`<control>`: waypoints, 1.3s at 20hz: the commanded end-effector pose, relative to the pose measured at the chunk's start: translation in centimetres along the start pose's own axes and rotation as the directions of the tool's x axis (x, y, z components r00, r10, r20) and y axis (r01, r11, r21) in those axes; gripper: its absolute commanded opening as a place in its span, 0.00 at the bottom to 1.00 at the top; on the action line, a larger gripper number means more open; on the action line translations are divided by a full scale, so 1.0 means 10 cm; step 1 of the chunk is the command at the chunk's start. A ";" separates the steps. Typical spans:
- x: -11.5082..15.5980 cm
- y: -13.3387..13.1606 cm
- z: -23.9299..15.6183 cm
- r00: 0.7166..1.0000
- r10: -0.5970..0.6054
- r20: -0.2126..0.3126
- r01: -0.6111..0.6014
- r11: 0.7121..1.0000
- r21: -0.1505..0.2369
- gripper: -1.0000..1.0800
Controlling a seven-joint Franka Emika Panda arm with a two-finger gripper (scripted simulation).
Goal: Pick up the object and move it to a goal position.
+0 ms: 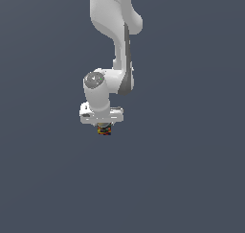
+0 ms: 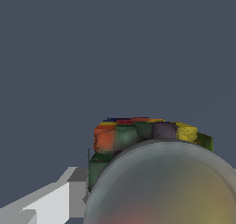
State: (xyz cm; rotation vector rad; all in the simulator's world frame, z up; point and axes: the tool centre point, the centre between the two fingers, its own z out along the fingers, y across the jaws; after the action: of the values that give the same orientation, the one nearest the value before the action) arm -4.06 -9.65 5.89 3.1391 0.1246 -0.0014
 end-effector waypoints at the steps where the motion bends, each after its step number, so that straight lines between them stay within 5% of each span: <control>1: 0.01 0.00 0.01 1.000 0.000 -0.001 0.000 1.000 0.000 0.00; 15: 0.09 0.03 -0.06 1.000 0.017 -0.021 -0.017 1.000 -0.012 0.00; 26: 0.59 0.24 -0.51 0.979 0.131 -0.159 -0.145 0.986 -0.082 0.00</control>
State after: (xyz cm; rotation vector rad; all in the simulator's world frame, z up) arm 1.03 -11.23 9.88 3.0609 -0.0582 0.1957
